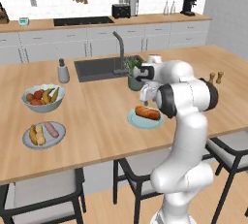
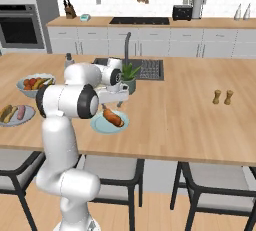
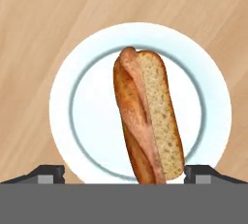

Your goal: Place one bun and one sausage from the bowl on each plate.

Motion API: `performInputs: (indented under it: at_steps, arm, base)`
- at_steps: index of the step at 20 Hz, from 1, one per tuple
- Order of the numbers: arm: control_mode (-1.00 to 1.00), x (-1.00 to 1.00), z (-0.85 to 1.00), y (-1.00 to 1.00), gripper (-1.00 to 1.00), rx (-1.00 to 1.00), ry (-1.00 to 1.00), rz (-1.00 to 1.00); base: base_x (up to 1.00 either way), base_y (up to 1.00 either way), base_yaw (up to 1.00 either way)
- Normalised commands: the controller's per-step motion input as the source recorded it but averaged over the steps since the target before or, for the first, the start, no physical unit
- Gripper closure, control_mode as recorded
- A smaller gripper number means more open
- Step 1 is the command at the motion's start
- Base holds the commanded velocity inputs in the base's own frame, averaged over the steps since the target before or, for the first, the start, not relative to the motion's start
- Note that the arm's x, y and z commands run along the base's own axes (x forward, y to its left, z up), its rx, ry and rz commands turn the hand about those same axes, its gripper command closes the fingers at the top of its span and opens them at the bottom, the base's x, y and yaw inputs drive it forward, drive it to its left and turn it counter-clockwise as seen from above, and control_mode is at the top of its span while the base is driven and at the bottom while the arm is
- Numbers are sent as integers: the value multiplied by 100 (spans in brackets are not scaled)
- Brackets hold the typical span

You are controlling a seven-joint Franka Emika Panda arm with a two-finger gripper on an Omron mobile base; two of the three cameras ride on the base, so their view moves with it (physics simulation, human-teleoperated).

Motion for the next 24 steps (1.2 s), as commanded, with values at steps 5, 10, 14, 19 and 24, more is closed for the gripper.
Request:
performInputs:
  at_steps: [5,10,14,19,24]
  arm:
    - [-100,-90,52,0,-100,7,-11,-14]
    - [-100,-100,20,5,-100,2,-1,-7]
    - [-100,-100,52,11,-100,0,-1,-3]
    - [-100,-71,100,0,-100,0,-13,-1]
    - [-100,-89,67,0,-100,-7,-13,0]
  base:
    - [0,0,0]
    - [0,0,0]
    - [0,0,0]
    - [0,0,0]
    - [0,0,0]
